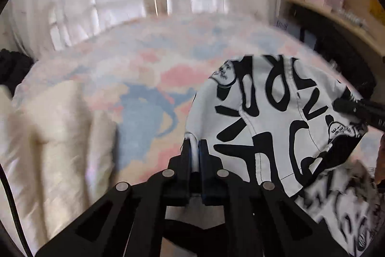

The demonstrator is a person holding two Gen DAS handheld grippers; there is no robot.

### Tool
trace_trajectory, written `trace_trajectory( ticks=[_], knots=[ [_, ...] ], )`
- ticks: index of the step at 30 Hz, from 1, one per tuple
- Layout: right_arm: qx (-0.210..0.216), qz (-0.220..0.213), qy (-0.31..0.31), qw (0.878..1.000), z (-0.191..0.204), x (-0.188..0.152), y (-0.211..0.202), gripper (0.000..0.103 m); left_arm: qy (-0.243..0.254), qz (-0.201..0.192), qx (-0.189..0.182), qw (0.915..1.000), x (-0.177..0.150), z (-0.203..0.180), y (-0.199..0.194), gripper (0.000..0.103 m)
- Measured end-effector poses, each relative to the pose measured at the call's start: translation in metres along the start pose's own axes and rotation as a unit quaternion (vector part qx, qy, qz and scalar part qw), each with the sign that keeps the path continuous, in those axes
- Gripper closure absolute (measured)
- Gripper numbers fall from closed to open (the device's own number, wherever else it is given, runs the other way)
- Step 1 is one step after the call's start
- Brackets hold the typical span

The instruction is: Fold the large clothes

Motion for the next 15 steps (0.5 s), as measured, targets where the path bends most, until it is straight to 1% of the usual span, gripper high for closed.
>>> trace_trajectory(
  ticks=[1,3,4,5,6,7,8,9,10,13,14,15],
  knots=[
    [0.006,-0.023,-0.019,1.0,0.011,-0.006,-0.022,0.098,-0.002,-0.016,-0.001,0.9999,-0.004,0.0,-0.017,0.099],
    [0.009,-0.051,-0.052,0.997,0.028,-0.018,-0.055,0.098,-0.006,-0.048,-0.006,0.9988,-0.017,0.002,-0.061,0.099],
    [0.01,-0.068,-0.071,0.995,0.038,-0.027,-0.074,0.098,-0.009,-0.06,-0.007,0.9981,-0.023,0.002,-0.078,0.098],
    [0.007,-0.085,-0.099,0.991,0.051,-0.04,-0.099,0.098,-0.016,-0.072,-0.007,0.9972,-0.033,0.001,-0.098,0.096],
    [0.001,-0.096,-0.116,0.989,0.06,-0.05,-0.115,0.098,-0.025,-0.079,-0.012,0.9965,-0.045,0.001,-0.117,0.096],
    [-0.005,-0.105,-0.131,0.986,0.069,-0.064,-0.132,0.091,-0.033,-0.081,-0.017,0.9961,-0.056,0.001,-0.131,0.096],
    [-0.011,-0.106,-0.138,0.985,0.073,-0.075,-0.144,0.085,-0.042,-0.077,-0.023,0.9959,-0.073,0.001,-0.147,0.096],
    [-0.012,-0.103,-0.145,0.984,0.079,-0.092,-0.16,0.083,-0.05,-0.068,-0.029,0.996,-0.088,0.001,-0.158,0.096],
    [-0.012,-0.099,-0.147,0.984,0.081,-0.102,-0.17,0.079,-0.06,-0.057,-0.037,0.9959,-0.107,0.0,-0.172,0.096],
    [-0.02,-0.079,-0.152,0.985,0.085,-0.142,-0.198,0.063,-0.061,-0.03,-0.045,0.9967,-0.151,-0.007,-0.203,0.095],
    [-0.023,-0.072,-0.15,0.986,0.084,-0.151,-0.204,0.061,-0.057,-0.02,-0.048,0.997,-0.164,-0.011,-0.212,0.094],
    [-0.021,-0.059,-0.141,0.988,0.083,-0.161,-0.211,0.061,-0.053,-0.01,-0.053,0.9971,-0.175,-0.015,-0.22,0.092]
  ],
)
Point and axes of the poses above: each gripper's, at about its wrist camera, not at the fingertips, and y roughly the way its jaws point, z to its left, x to its top, the point moved 4 cm from there along y, roughly the way its jaws point, and after that the axes turned 7 degrees about y, right-handed, at the moved point
